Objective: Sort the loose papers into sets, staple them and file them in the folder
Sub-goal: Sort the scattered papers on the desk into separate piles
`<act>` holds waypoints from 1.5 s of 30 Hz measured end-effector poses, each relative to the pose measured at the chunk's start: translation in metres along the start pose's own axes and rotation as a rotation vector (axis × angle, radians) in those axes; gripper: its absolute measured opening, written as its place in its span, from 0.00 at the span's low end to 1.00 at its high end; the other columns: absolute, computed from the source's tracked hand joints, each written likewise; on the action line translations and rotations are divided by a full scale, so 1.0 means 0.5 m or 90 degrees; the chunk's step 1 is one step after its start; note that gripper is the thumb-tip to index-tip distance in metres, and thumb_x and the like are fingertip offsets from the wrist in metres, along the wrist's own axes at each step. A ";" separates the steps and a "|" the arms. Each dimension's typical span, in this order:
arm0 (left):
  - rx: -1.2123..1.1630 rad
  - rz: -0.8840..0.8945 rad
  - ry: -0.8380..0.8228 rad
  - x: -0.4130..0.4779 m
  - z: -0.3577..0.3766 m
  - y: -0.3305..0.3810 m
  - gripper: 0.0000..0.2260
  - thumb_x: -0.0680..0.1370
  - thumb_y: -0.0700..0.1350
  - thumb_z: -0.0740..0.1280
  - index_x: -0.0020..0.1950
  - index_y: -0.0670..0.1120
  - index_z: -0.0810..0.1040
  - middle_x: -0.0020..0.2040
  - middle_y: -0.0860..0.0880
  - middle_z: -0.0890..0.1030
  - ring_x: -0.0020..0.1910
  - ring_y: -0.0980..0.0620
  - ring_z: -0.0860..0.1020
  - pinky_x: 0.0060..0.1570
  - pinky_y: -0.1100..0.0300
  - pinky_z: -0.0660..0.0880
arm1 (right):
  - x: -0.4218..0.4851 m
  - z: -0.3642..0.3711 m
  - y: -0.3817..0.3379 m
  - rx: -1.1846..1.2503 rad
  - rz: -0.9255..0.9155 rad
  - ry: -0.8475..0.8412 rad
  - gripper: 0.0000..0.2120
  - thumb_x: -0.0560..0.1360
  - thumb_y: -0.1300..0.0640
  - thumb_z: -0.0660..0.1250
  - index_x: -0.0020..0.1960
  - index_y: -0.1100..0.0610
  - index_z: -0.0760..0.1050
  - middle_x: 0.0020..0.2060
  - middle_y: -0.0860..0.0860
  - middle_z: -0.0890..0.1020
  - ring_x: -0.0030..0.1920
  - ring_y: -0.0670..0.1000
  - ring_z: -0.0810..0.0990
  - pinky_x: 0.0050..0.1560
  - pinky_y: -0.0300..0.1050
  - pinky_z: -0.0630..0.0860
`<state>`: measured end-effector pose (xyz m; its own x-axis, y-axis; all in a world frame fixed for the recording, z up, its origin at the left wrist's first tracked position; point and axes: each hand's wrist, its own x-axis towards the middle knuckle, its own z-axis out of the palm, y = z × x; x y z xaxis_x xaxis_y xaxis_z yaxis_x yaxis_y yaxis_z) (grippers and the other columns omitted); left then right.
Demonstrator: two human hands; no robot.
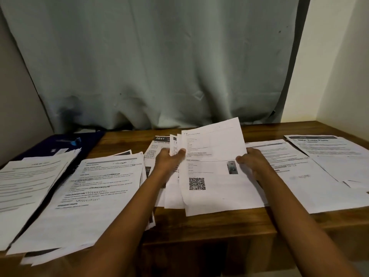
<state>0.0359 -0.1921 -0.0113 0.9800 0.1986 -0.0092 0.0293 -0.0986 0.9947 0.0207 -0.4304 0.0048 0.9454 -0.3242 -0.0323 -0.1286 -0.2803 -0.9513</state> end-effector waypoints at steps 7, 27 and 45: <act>0.123 0.077 0.053 -0.040 0.033 -0.013 0.13 0.77 0.36 0.63 0.61 0.42 0.72 0.58 0.48 0.78 0.55 0.46 0.77 0.54 0.54 0.76 | 0.008 0.018 0.023 -0.105 -0.044 -0.022 0.10 0.68 0.62 0.69 0.48 0.62 0.76 0.46 0.56 0.82 0.40 0.52 0.79 0.41 0.42 0.76; 0.729 0.015 -0.018 0.098 -0.081 0.004 0.36 0.72 0.60 0.70 0.71 0.41 0.62 0.71 0.43 0.69 0.70 0.43 0.66 0.70 0.46 0.60 | 0.138 0.190 -0.080 -0.473 -0.314 -0.126 0.14 0.76 0.67 0.60 0.57 0.63 0.78 0.56 0.60 0.80 0.57 0.59 0.77 0.56 0.46 0.73; 0.561 0.030 0.105 0.168 -0.086 -0.014 0.14 0.70 0.44 0.75 0.51 0.41 0.79 0.54 0.42 0.81 0.54 0.44 0.78 0.48 0.56 0.74 | 0.259 0.224 -0.105 -0.517 -0.154 -0.190 0.09 0.73 0.55 0.71 0.43 0.61 0.75 0.38 0.54 0.74 0.35 0.50 0.72 0.34 0.40 0.68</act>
<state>0.1097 -0.1326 -0.0149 0.9452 0.3066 0.1118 0.1971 -0.8095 0.5530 0.1832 -0.3563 0.0164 0.9980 0.0431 -0.0457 0.0189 -0.8996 -0.4363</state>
